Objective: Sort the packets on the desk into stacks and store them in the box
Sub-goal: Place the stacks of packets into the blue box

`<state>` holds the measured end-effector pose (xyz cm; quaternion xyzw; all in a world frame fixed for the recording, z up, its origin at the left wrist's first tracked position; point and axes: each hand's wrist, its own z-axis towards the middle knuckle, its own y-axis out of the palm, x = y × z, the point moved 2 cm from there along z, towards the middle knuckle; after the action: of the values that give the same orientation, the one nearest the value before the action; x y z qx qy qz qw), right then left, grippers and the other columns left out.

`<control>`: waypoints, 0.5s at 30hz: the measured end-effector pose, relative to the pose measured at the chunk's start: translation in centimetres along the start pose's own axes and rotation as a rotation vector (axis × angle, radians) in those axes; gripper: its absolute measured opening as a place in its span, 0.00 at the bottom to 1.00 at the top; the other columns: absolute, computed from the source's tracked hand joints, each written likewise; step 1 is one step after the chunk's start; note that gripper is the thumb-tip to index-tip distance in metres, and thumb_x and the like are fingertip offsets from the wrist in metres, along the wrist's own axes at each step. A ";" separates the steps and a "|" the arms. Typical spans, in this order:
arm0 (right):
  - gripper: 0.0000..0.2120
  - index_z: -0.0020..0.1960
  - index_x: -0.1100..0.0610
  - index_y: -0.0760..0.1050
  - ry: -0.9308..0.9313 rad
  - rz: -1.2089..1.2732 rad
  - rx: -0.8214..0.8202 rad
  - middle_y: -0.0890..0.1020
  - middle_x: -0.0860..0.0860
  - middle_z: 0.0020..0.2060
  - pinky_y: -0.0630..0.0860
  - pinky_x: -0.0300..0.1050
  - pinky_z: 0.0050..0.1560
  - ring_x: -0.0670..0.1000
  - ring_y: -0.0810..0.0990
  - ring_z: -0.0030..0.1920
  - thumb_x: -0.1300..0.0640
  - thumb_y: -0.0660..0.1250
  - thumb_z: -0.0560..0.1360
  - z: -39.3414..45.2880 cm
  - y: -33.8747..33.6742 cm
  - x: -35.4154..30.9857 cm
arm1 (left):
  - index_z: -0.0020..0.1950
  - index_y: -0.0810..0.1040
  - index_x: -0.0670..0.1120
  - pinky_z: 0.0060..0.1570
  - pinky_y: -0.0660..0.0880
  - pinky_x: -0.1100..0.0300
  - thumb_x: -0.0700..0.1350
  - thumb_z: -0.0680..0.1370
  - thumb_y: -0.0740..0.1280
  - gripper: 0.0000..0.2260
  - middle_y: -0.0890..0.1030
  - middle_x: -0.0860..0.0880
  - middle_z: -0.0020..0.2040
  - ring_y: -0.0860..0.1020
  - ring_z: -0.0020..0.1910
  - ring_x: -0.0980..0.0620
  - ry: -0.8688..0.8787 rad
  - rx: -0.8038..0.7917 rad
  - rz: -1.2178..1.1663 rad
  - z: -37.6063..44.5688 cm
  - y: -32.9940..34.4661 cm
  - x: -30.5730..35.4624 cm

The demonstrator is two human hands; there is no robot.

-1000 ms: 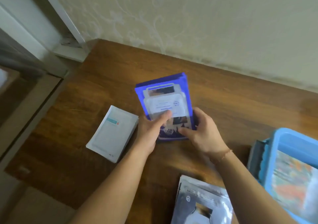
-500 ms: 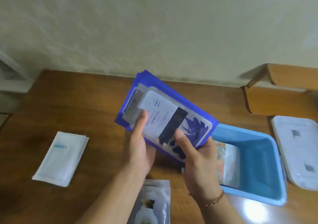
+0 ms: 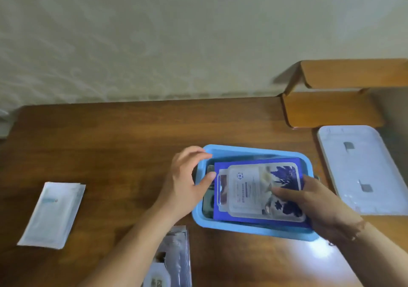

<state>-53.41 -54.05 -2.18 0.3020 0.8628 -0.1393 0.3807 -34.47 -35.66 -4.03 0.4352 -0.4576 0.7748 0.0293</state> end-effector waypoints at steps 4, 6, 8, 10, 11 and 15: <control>0.07 0.51 0.67 0.80 0.104 -0.024 0.056 0.84 0.67 0.45 0.78 0.69 0.51 0.71 0.82 0.49 0.69 0.70 0.74 2.6 1.7 1.6 | 0.55 0.82 0.44 0.64 0.69 0.61 0.43 0.72 0.72 0.12 0.75 0.49 0.59 0.74 0.62 0.55 0.011 0.030 -0.054 -0.3 1.1 -0.6; 0.08 0.51 0.66 0.80 0.149 -0.022 0.083 0.85 0.65 0.43 0.80 0.67 0.50 0.68 0.84 0.45 0.67 0.71 0.73 3.4 2.3 2.6 | 0.55 0.82 0.46 0.63 0.71 0.56 0.45 0.72 0.71 0.13 0.74 0.51 0.60 0.73 0.62 0.55 0.020 0.026 -0.032 -0.5 1.2 -0.4; 0.09 0.52 0.66 0.80 0.206 -0.016 0.087 0.86 0.63 0.41 0.82 0.61 0.47 0.63 0.85 0.41 0.66 0.72 0.72 3.9 2.3 3.4 | 0.54 0.82 0.47 0.61 0.70 0.49 0.47 0.71 0.70 0.13 0.76 0.50 0.60 0.73 0.61 0.49 0.115 0.040 0.152 -0.4 1.1 0.2; 0.11 0.53 0.67 0.80 0.236 -0.019 0.082 0.85 0.63 0.40 0.82 0.53 0.40 0.60 0.85 0.36 0.66 0.73 0.71 4.2 2.1 3.9 | 0.54 0.82 0.46 0.58 0.69 0.46 0.46 0.70 0.72 0.13 0.78 0.47 0.60 0.73 0.61 0.43 0.316 -0.010 0.380 -0.1 1.2 1.3; 0.13 0.54 0.68 0.79 0.233 -0.031 0.080 0.85 0.63 0.40 0.81 0.50 0.36 0.59 0.85 0.34 0.66 0.74 0.70 4.4 2.0 4.0 | 0.55 0.81 0.45 0.58 0.70 0.45 0.46 0.70 0.74 0.15 0.78 0.46 0.61 0.74 0.60 0.42 0.407 -0.106 0.440 0.1 1.4 1.8; 0.20 0.57 0.67 0.74 0.197 -0.178 0.059 0.83 0.60 0.36 0.73 0.42 0.26 0.53 0.78 0.28 0.66 0.77 0.68 4.5 2.0 4.2 | 0.69 0.72 0.44 0.62 0.72 0.49 0.57 0.68 0.76 0.34 0.72 0.45 0.70 0.74 0.62 0.44 0.430 -0.597 0.647 0.8 2.7 3.3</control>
<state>-51.82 -52.85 -8.33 0.2475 0.9149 -0.1677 0.2713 -37.18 -38.97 -3.43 0.0734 -0.7551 0.6514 0.0046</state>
